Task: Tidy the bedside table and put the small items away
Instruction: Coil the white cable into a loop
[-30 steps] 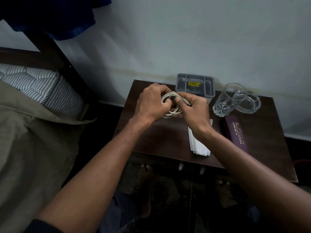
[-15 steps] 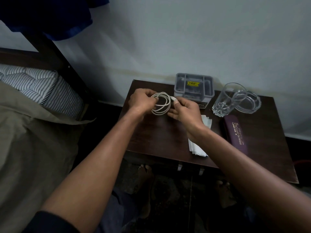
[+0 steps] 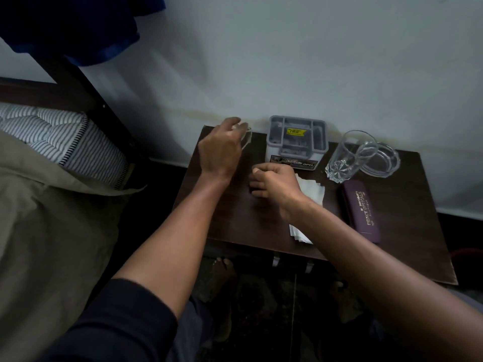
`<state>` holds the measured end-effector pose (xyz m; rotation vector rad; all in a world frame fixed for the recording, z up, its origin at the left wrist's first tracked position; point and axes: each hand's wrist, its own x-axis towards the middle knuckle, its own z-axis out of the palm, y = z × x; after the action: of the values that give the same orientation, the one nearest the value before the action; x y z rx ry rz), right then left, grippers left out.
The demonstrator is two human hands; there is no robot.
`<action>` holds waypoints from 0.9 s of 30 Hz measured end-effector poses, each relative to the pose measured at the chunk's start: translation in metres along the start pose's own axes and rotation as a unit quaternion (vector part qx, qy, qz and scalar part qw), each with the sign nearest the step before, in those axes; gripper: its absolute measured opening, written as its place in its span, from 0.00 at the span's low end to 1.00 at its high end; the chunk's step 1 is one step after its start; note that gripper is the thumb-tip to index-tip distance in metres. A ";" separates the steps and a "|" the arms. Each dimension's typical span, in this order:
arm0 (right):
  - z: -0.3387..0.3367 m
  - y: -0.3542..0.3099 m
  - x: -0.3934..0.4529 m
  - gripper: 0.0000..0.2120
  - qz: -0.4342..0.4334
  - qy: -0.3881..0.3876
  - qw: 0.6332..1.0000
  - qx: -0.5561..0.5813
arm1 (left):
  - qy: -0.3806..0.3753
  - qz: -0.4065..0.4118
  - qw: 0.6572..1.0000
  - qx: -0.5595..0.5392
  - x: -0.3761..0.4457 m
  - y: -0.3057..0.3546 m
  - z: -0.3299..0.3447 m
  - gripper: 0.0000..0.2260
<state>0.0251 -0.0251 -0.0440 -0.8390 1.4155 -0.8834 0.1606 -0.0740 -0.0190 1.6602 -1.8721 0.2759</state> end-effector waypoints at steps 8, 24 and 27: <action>-0.005 -0.002 -0.002 0.07 0.014 0.009 0.999 -0.028 | -0.183 0.103 0.975 0.074 -0.020 0.008 0.025 0.13; -0.016 -0.010 -0.006 0.07 0.027 0.014 0.999 -0.038 | -0.275 0.146 0.946 0.094 -0.021 -0.001 0.048 0.24; -0.016 -0.012 -0.006 0.08 0.028 0.029 0.999 -0.028 | -0.261 0.141 0.952 0.080 -0.024 -0.003 0.051 0.23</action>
<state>0.0088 -0.0249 -0.0306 -0.8175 1.5139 -0.8348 0.1484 -0.0818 -0.0735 1.6817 -2.5507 0.1068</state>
